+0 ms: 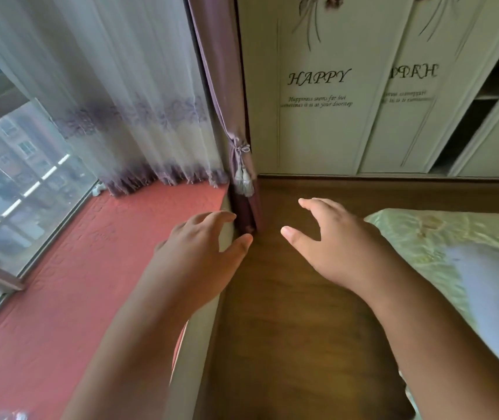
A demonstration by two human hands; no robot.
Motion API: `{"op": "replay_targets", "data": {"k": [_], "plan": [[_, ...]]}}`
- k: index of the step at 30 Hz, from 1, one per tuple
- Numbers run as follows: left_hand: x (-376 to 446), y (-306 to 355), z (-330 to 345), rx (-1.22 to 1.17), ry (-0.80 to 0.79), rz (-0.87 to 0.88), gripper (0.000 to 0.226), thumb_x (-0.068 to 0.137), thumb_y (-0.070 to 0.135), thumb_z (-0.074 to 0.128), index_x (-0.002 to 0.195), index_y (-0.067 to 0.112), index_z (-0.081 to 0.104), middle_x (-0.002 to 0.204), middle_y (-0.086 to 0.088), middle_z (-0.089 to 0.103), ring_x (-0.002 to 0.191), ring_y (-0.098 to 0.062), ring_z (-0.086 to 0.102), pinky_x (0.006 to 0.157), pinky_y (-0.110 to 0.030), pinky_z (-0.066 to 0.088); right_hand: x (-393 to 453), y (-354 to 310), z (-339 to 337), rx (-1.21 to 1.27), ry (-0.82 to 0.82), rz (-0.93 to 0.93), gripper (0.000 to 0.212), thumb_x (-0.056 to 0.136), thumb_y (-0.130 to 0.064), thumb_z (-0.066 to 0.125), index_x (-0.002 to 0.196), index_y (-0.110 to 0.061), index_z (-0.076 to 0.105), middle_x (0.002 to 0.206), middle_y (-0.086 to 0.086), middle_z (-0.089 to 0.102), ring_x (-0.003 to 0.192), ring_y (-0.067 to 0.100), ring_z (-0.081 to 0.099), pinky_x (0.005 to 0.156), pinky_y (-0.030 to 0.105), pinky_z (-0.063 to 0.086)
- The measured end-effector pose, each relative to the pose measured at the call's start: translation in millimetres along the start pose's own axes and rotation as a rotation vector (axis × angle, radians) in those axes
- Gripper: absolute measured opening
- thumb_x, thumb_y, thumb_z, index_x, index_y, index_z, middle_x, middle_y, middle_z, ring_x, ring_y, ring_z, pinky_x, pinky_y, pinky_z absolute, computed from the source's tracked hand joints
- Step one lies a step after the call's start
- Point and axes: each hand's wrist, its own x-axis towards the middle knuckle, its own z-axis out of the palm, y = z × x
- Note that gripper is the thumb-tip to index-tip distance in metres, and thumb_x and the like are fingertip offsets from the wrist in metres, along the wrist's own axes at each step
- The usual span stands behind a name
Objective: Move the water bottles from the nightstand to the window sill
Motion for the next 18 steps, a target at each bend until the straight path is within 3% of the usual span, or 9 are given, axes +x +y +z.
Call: {"op": "replay_targets", "data": {"k": [9,13,18], "plan": [[15,10,17,0.062,-0.027,-0.062,0.062,0.092,0.073,0.036,0.147,0.045,0.037,0.154,0.011,0.042,0.141,-0.02,0.04,0.111,-0.05,0.04,21,24,11,0.112,-0.021,0.002,0.065,0.091,-0.067,0.045,0.147,-0.033,0.04,0.155,-0.01,0.038,0.138,0.018,0.04,0.109,0.048,0.038],[21,2,25,0.102,-0.062,-0.1,0.062,0.093,0.073,0.035,0.147,0.043,0.038,0.155,0.01,0.042,0.141,-0.02,0.04,0.112,-0.05,0.04,29,28,27,0.171,-0.043,0.023,0.063,0.092,-0.064,0.048,0.146,-0.031,0.043,0.151,-0.008,0.044,0.134,0.018,0.044,0.105,0.041,0.042],[40,-3,30,0.091,-0.083,-0.101,0.061,0.092,0.073,0.035,0.146,0.043,0.04,0.154,0.011,0.043,0.141,-0.019,0.04,0.111,-0.052,0.039,36,29,33,0.133,-0.041,0.036,0.063,0.092,-0.066,0.046,0.145,-0.032,0.044,0.149,-0.007,0.047,0.132,0.018,0.047,0.105,0.046,0.044]]}}
